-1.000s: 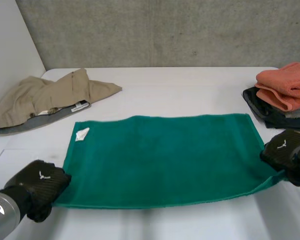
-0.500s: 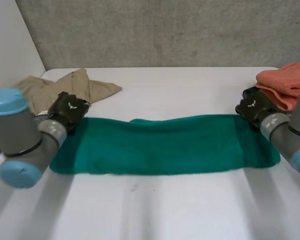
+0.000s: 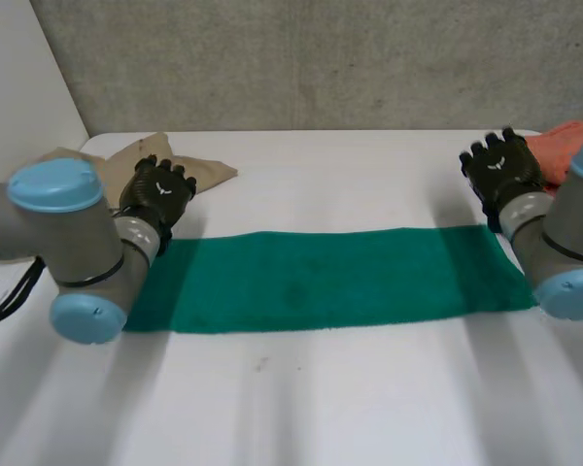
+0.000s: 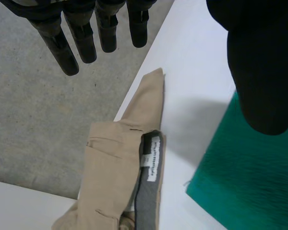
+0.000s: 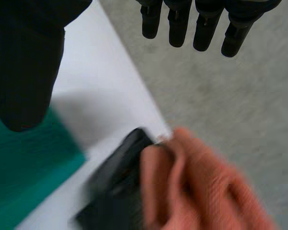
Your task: Fold the laundry.
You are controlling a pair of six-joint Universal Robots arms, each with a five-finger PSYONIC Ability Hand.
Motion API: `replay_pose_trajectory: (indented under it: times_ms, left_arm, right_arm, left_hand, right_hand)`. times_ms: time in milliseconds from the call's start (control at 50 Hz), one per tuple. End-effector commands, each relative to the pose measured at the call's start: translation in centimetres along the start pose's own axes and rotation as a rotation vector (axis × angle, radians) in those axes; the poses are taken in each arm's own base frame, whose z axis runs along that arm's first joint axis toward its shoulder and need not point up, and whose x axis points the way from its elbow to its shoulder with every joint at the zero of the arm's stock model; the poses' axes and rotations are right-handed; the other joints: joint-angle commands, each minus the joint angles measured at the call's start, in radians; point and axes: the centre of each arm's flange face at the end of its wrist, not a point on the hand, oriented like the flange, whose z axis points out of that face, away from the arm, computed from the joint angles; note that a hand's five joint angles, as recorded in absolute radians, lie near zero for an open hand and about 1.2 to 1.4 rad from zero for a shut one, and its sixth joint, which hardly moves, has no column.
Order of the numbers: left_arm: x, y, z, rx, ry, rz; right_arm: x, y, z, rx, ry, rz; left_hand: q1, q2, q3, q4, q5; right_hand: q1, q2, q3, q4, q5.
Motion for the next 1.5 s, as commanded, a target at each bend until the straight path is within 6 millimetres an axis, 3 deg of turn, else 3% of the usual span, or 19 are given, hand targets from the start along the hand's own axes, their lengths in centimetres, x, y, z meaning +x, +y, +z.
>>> replay_pose_trajectory:
  times_ms: [20,140,360,400,520,620,740,820,840,880,900,960,1080,1160,1280,1340,1380,1420,1500]
  left_arm:
    - [-0.4,0.0,-4.2,-0.012,0.03,-0.095]
    - [0.5,0.0,-6.0,0.005,0.103,-0.19]
    - [0.7,0.3,-6.3,-0.001,0.114,-0.213]
    - [0.7,0.3,-6.2,0.006,0.108,-0.213]
    - [0.8,0.3,-6.3,0.011,0.104,-0.213]
    - [0.3,-0.1,-6.7,0.023,0.095,-0.213]
    - [-0.1,-0.4,-7.1,0.03,0.083,-0.213]
    - [-0.6,-0.7,-7.6,0.039,0.073,-0.214]
    - [-0.8,-0.8,-7.7,0.042,0.065,-0.215]
    - [-1.2,-0.9,-7.8,0.045,0.057,-0.217]
    - [-1.4,-0.9,-7.8,0.047,0.049,-0.217]
    - [-1.9,-1.3,-8.0,0.059,0.036,-0.219]
    - [-2.4,-1.8,-8.8,0.076,0.023,-0.244]
    - [-2.1,-1.8,-9.2,0.074,0.033,-0.256]
    - [-1.6,-1.4,-9.5,0.063,0.049,-0.26]
    - [-1.5,-1.3,-9.5,0.059,0.052,-0.26]
    - [-1.4,-1.3,-9.5,0.059,0.052,-0.26]
    - [-1.5,-1.3,-9.5,0.06,0.051,-0.26]
    - [-1.7,-1.7,-9.4,0.073,0.047,-0.259]
  right_arm:
    - [0.5,2.8,-4.4,-0.214,-0.161,0.215]
    - [0.4,6.2,-5.9,-0.285,-0.289,0.343]
    - [-0.8,8.5,-4.8,-0.26,-0.284,0.352]
    - [-0.8,8.7,-4.4,-0.248,-0.265,0.344]
    - [1.1,10.3,-3.8,-0.261,-0.127,0.319]
    - [5.7,10.8,-4.4,-0.266,-0.002,0.284]
    - [8.9,12.7,-4.7,-0.333,0.06,0.058]
    - [9.0,12.2,-4.7,-0.332,0.06,-0.065]
    - [8.9,10.6,-4.6,-0.286,0.067,-0.081]
    - [8.2,7.5,-4.5,-0.193,0.062,-0.1]
    - [6.5,4.1,-4.5,-0.08,0.037,-0.114]
    - [3.7,0.2,-5.0,0.072,-0.013,-0.12]
    - [-6.4,-9.2,-9.2,0.531,-0.215,-0.189]
    - [-14.1,-11.6,-13.1,0.71,-0.398,-0.225]
    - [-21.5,-9.9,-16.0,0.705,-0.599,-0.27]
    - [-22.0,-9.1,-16.0,0.669,-0.629,-0.27]
    - [-21.6,-9.1,-16.1,0.651,-0.637,-0.247]
    - [-21.3,-9.3,-16.4,0.636,-0.636,-0.215]
    - [-16.3,-10.5,-14.7,0.529,-0.522,-0.006]
  left_hand:
    - [-0.005,-0.01,-0.011,-0.002,-0.014]
    - [0.001,-0.004,-0.005,0.004,-0.009]
    - [0.004,-0.001,-0.002,0.007,-0.006]
    - [0.004,-0.001,-0.002,0.007,-0.006]
    - [0.001,-0.004,-0.005,0.004,-0.009]
    - [-0.002,-0.007,-0.008,0.001,-0.011]
    - [-0.002,-0.007,-0.008,0.001,-0.011]
    - [-0.002,-0.007,-0.008,0.001,-0.011]
    - [-0.002,-0.007,-0.008,0.001,-0.011]
    - [0.001,-0.004,-0.005,0.004,-0.009]
    - [0.001,-0.004,-0.005,0.004,-0.009]
    - [0.001,-0.004,-0.005,0.004,-0.009]
    - [0.001,-0.004,-0.005,0.004,-0.009]
    - [0.001,-0.004,-0.005,0.004,-0.009]
    - [-0.002,-0.007,-0.008,0.001,-0.011]
    - [-0.002,-0.007,-0.008,0.001,-0.011]
    - [-0.005,-0.01,-0.011,-0.002,-0.014]
    - [-0.005,-0.01,-0.011,-0.002,-0.014]
    - [-0.005,-0.01,-0.011,-0.002,-0.014]
  right_hand:
    - [0.231,0.248,0.246,0.246,0.233]
    - [0.379,0.395,0.394,0.393,0.381]
    - [0.396,0.412,0.411,0.41,0.398]
    - [1.126,1.142,1.141,1.14,1.128]
    - [1.168,1.184,1.182,1.182,1.17]
    - [1.168,1.184,1.182,1.182,1.17]
    - [1.168,1.184,1.182,1.182,1.17]
    - [1.168,1.184,1.182,1.182,1.17]
    - [1.168,1.184,1.182,1.182,1.17]
    - [1.168,1.184,1.182,1.182,1.17]
    - [1.168,1.184,1.182,1.182,1.17]
    - [1.168,1.184,1.182,1.182,1.17]
    - [1.168,1.184,1.182,1.182,1.17]
    - [1.168,1.184,1.182,1.182,1.17]
    - [1.168,1.184,1.182,1.182,1.17]
    - [1.168,1.184,1.182,1.182,1.17]
    - [0.379,0.395,0.394,0.393,0.381]
    - [-0.054,-0.038,-0.039,-0.04,-0.052]
    - [-0.054,-0.038,-0.039,-0.04,-0.052]
